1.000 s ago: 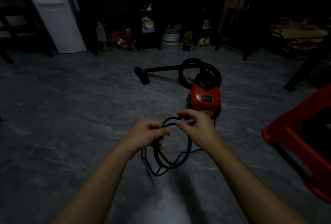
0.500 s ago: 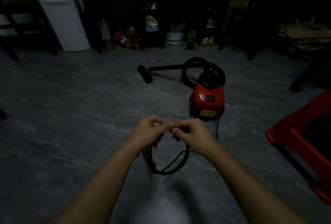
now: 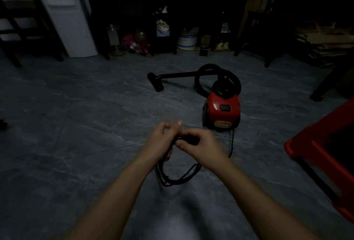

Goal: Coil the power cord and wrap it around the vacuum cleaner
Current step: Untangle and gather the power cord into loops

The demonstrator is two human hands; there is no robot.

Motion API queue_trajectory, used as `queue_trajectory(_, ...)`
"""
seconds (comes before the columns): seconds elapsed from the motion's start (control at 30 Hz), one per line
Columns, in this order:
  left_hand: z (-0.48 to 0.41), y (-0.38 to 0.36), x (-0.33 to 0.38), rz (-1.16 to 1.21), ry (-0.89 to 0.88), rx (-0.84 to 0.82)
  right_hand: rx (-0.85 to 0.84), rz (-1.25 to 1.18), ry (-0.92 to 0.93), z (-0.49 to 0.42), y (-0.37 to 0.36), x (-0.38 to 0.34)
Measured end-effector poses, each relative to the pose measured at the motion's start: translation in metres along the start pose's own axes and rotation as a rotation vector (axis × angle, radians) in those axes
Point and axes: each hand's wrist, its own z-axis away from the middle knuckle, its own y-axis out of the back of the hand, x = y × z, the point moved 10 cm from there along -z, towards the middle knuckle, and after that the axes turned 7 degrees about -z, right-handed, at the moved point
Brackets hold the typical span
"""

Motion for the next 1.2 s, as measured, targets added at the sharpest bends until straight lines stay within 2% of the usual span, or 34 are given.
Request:
queue_trajectory(0.27,0.001,-0.01,0.003,-0.098,-0.074,-0.002,-0.03,-0.117,0.011,0.003,-0.011,-0.001)
queue_trajectory(0.5,0.001,-0.009,0.011,-0.032,-0.134,0.022,0.027,-0.161,0.023,0.0,-0.008,0.0)
queue_trajectory(0.77,0.006,-0.013,0.018,-0.063,-0.163,-0.02,0.048,-0.215,-0.014,0.0,-0.006,0.004)
queue_trajectory(0.93,0.007,-0.011,0.016,-0.069,-0.187,-0.049,0.115,-0.195,-0.034,-0.002,0.01,0.004)
queue_trajectory(1.2,-0.004,-0.009,-0.005,-0.136,-0.151,-0.101,0.313,-0.244,-0.073,-0.001,0.056,0.006)
